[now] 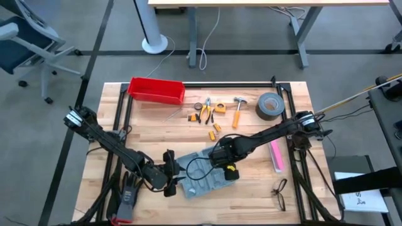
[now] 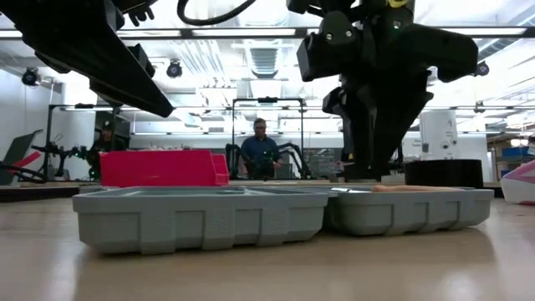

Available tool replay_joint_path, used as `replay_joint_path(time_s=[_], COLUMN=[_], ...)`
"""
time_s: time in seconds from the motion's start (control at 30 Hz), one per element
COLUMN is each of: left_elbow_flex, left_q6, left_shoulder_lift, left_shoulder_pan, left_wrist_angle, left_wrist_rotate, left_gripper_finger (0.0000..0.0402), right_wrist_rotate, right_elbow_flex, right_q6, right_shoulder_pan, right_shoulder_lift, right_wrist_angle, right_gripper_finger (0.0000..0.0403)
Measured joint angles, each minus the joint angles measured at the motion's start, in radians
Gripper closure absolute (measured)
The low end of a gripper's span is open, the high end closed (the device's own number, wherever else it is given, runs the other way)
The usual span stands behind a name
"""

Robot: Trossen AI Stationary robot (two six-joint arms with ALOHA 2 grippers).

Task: Prefit tool cases
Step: Put the screwdriver bit holder handle into the gray toolbox

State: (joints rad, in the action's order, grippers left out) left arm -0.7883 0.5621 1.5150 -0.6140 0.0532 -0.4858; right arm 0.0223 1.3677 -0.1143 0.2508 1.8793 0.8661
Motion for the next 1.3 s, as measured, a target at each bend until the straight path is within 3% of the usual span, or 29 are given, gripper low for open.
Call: replay_joint_path(time_s=[0.63, 1.1, 1.3], left_elbow_flex=[0.0, 0.0, 0.0], left_q6=[0.0, 0.005, 0.07], left_shoulder_lift=[-0.003, -0.007, -0.004], left_shoulder_pan=[0.0, 0.0, 0.001], left_wrist_angle=[0.0, 0.001, 0.034], left_wrist_rotate=[0.03, 0.058, 0.144], left_gripper_finger=[0.0244, 0.0244, 0.0244], right_wrist_rotate=[-0.016, 0.029, 0.004], right_elbow_flex=[-0.059, 0.01, 0.004], right_q6=[0.044, -0.102, -0.191], right_shoulder_pan=[-0.001, -0.005, 0.021], right_shoulder_lift=[0.084, -0.02, -0.018], right_wrist_angle=[-0.046, 0.003, 0.038], right_gripper_finger=[0.0249, 0.0255, 0.0259])
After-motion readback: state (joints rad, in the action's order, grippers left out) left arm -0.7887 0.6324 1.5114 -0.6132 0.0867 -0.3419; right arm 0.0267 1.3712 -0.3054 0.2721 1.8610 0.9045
